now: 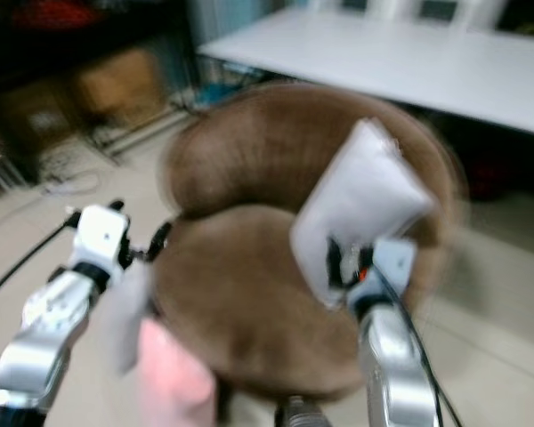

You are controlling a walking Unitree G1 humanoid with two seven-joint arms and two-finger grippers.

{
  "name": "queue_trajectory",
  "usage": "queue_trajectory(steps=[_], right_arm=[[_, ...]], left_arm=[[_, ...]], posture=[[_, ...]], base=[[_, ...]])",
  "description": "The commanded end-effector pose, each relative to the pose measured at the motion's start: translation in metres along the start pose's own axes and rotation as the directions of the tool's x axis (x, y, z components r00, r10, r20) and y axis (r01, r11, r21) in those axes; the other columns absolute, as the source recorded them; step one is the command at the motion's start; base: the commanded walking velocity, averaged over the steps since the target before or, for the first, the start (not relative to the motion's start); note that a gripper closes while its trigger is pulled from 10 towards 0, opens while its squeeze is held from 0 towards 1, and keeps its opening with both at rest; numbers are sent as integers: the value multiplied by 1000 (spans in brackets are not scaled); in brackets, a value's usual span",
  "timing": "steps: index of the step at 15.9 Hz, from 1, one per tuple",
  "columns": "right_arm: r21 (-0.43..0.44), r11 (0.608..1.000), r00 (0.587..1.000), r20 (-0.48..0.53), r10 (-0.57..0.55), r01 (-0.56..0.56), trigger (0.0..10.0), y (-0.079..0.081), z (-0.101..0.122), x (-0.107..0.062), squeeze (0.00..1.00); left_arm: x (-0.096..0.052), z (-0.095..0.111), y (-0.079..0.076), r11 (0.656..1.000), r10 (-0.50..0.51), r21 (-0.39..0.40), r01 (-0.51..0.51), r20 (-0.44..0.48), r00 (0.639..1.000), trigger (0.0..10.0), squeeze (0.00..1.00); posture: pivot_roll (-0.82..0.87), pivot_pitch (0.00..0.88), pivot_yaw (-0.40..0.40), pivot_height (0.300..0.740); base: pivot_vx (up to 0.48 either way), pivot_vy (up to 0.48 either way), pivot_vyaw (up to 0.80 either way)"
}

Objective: Move the pillow to the sofa from floor

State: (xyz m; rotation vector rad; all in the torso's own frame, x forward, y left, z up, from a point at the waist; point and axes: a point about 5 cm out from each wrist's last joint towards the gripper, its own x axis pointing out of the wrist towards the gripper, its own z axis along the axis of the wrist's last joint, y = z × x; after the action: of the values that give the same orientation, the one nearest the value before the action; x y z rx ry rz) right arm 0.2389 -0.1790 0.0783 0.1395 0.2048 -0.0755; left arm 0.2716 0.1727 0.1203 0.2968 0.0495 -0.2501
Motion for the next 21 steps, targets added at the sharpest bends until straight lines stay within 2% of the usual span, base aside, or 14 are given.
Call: queue_trajectory(steps=[1,14,21], right_arm=[[-8,1000,1000,25,16,-16,10000,3,8,4,0],[-46,999,1000,6,25,-25,10000,4,8,8,0],[-59,997,999,-1,45,-45,10000,11,11,17,0]], left_arm=[[-1,3,4,1000,7,9,-7,11,1000,10000,0],[-6,1,6,999,50,14,-50,14,999,10000,0],[-8,0,7,998,62,16,-62,8,998,10000,0]], posture=[[-217,0,94,740],[-195,0,57,740],[-188,0,50,740]], base=[[0,0,-775],[0,0,-774],[0,0,0]])
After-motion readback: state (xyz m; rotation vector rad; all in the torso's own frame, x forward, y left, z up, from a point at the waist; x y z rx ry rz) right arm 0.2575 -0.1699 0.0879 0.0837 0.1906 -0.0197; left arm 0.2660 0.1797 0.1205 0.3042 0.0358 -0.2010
